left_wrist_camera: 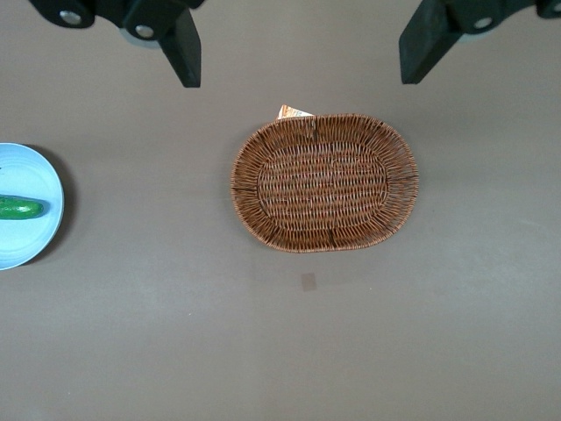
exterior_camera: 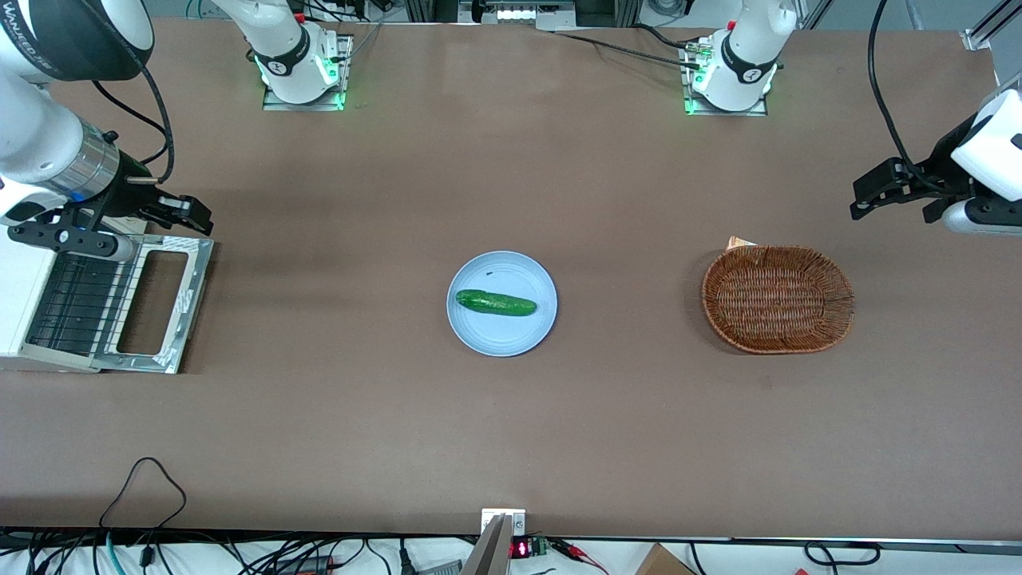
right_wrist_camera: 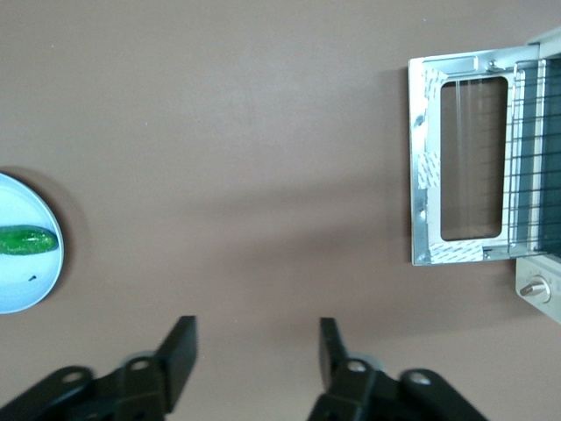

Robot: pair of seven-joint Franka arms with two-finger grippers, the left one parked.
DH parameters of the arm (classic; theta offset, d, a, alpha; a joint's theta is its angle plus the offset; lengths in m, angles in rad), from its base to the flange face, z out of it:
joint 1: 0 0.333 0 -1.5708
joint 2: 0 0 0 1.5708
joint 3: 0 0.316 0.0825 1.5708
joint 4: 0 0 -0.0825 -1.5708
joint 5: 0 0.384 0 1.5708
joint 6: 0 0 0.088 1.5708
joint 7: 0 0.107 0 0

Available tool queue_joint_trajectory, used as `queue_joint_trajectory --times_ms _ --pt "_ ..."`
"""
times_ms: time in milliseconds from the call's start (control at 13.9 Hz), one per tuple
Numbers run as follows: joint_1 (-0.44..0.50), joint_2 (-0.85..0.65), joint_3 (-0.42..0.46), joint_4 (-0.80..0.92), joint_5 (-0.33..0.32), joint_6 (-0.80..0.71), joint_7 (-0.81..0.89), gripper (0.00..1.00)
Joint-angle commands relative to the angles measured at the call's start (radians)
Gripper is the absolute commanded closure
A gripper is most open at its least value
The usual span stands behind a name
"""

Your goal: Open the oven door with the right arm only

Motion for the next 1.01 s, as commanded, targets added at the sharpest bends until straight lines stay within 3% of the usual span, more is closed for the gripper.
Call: queue_joint_trajectory --times_ms 0,938 --pt "-0.002 -0.002 0.004 0.044 0.008 -0.052 -0.174 0.0" --pt "-0.002 0.009 0.004 0.063 -0.013 -0.052 -0.212 0.0"
